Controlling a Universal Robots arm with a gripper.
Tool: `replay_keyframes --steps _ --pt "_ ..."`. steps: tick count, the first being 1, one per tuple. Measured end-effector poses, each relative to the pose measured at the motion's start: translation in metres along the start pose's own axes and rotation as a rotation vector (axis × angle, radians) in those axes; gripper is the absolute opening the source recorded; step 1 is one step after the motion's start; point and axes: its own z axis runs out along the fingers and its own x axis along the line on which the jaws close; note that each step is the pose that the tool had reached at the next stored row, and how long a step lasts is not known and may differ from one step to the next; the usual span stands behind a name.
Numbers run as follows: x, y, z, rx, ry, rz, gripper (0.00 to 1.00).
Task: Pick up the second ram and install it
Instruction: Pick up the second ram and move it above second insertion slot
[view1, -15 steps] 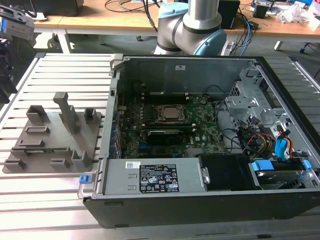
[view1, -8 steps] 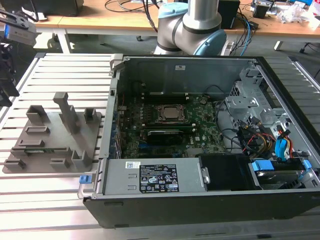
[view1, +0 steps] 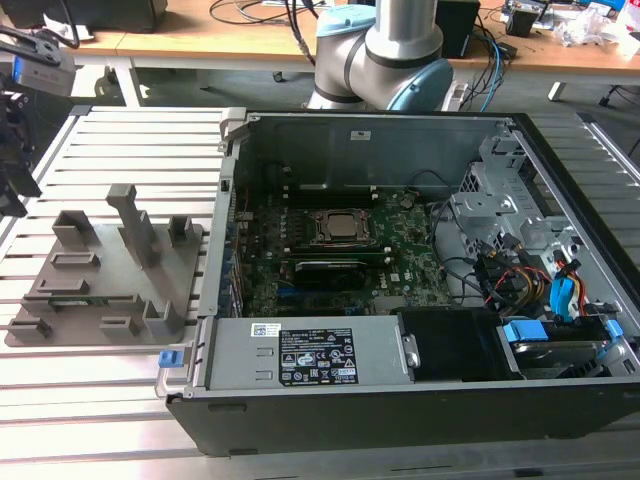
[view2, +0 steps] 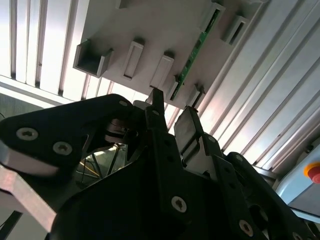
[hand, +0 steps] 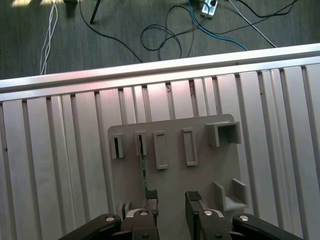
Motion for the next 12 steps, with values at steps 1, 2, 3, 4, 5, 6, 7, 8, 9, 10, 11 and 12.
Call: replay_keyframes --steps 1,2,3,4,5,6,7,8,9,10,11,12 --pt "0.0 0.0 0.001 0.0 -0.0001 0.0 0.36" --pt "0.0 -0.0001 0.0019 0.0001 -0.0002 0.0 0.36" --pt "0.0001 -0.0001 0.0026 0.0 -0.0001 0.0 0.36" --pt "0.0 -0.0002 0.0041 0.0 -0.0001 0.0 0.36" --pt "0.0001 -0.0003 0.006 0.0001 -0.0001 0.0 0.36" --pt "0.0001 -0.0004 0.0073 0.0001 -0.0001 0.0 0.36" --pt "0.0001 -0.0004 0.0084 0.0 -0.0001 0.0 0.36" --pt "0.0002 -0.0005 0.0102 0.0 -0.0001 0.0 0.36" --pt "0.0002 -0.0006 0.012 0.0 -0.0001 0.0 0.36" --pt "0.0003 -0.0007 0.0141 0.0 -0.0001 0.0 0.36" --pt "0.0003 -0.0008 0.0157 0.0 -0.0001 0.0 0.36" --pt "0.0003 -0.0008 0.017 0.0 -0.0001 0.0 0.36"
